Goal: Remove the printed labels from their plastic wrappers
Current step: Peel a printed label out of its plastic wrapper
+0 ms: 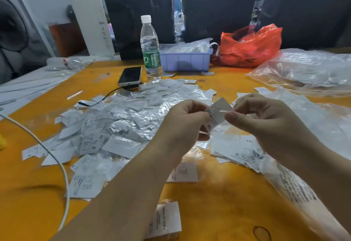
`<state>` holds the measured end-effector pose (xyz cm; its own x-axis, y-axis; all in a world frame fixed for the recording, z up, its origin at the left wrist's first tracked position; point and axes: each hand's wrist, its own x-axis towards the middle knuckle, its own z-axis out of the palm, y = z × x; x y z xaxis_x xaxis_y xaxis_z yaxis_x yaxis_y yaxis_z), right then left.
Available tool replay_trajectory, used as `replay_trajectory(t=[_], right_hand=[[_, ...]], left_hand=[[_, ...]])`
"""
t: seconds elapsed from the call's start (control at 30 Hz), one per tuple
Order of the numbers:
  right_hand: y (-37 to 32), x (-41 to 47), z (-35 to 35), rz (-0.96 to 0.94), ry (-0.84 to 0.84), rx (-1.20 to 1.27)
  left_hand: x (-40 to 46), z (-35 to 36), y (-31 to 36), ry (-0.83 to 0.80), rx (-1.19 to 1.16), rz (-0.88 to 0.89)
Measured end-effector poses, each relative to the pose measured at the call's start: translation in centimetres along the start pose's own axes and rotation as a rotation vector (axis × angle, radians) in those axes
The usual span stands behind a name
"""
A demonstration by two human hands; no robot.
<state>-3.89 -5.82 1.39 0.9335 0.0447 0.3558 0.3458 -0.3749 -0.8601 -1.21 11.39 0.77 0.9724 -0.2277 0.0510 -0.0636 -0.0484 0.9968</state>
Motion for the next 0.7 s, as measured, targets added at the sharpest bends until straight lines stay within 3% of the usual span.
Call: replay_trajectory(t=[0.17,0.4,0.7], right_hand=[[0.3,-0.4,0.2,0.07,-0.111,0.172],[0.6,-0.6,-0.1,0.109,0.017,0.242],[1.4,-0.1,-0.2,0.186,0.002,0.379]], left_hand=[[-0.4,0.5,0.0,-0.075,-0.039,-0.016],[-0.5,0.7,-0.1,-0.045,0.058,0.011],[-0.8,0.6,0.0,-0.167,0.154,0.019]])
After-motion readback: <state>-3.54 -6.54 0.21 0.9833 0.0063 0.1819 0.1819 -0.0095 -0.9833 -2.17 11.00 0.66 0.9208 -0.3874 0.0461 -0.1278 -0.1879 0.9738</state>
